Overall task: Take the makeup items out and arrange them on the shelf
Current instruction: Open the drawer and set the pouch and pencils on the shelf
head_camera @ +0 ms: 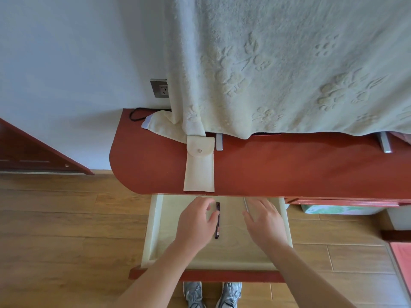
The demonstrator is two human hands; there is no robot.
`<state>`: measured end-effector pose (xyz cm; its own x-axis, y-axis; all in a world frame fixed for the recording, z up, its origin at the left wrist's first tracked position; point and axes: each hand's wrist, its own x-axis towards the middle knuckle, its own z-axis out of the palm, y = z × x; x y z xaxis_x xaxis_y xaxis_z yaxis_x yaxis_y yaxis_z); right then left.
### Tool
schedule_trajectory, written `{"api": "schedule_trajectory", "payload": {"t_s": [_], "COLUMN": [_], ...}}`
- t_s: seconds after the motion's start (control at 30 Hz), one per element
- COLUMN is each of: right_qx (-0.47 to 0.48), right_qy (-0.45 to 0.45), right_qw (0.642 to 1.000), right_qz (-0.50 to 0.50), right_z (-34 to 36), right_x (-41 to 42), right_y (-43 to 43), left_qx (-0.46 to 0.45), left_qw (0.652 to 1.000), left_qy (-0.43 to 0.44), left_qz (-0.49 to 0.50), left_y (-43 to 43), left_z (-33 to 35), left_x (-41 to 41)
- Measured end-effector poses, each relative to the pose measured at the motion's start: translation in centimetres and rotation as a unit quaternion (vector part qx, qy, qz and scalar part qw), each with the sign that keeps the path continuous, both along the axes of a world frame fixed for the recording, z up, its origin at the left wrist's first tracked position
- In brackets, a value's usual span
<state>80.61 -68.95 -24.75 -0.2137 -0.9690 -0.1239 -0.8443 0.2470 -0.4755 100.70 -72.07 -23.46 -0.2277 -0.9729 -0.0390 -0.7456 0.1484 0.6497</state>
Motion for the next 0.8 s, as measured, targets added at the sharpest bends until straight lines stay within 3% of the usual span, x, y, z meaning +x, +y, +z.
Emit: {"api": "schedule_trajectory", "payload": {"t_s": [0.43,0.8], "right_qx": [0.147,0.193], "right_qy": [-0.015,-0.019], "right_qw": [0.988,0.979], "right_qz": [-0.044,-0.056], "right_z": [-5.0,-8.6], "right_x": [-1.4,-1.4], "right_y": [0.4,0.0], "left_qx": [0.173,0.162], "left_qw": [0.981,0.982], "left_qy": [-0.075,-0.078], "left_qz": [0.042,0.058], "left_y": [0.0,-0.1], "left_z": [-6.7,-11.1], "left_x": [-3.5,-4.5]}}
